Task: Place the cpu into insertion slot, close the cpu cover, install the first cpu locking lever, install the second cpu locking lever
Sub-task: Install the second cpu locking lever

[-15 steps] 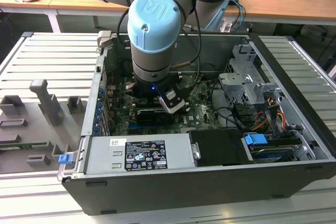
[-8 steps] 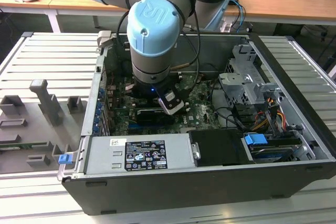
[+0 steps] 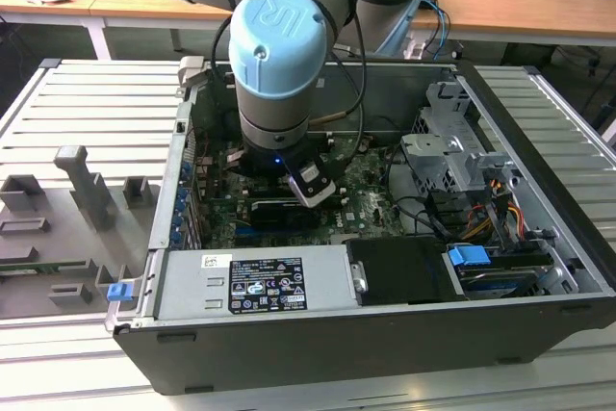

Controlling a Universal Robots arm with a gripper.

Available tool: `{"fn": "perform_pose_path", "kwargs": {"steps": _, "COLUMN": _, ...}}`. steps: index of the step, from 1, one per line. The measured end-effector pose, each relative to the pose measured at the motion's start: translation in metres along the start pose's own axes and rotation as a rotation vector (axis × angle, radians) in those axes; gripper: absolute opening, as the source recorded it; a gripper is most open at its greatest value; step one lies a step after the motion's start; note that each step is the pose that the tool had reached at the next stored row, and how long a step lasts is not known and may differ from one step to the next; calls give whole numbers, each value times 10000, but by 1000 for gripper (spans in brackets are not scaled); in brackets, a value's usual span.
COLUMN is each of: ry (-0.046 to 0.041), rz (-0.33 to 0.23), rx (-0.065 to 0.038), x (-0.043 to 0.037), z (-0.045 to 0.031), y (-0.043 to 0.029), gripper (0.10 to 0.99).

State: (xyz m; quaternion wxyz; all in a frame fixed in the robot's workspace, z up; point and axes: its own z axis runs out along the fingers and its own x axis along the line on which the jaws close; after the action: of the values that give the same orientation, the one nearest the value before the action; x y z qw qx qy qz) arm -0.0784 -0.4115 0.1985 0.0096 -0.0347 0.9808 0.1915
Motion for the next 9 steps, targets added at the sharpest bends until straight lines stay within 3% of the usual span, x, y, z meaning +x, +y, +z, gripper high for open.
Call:
{"fn": "perform_pose_path", "kwargs": {"steps": 6, "ry": 0, "rz": 1, "rx": -2, "x": -2, "z": -88, "y": 36, "gripper": 106}}
{"fn": "perform_pose_path", "kwargs": {"steps": 9, "ry": 1, "rz": 0, "rx": 0, "x": -5, "z": -166, "y": 68, "gripper": 106}}
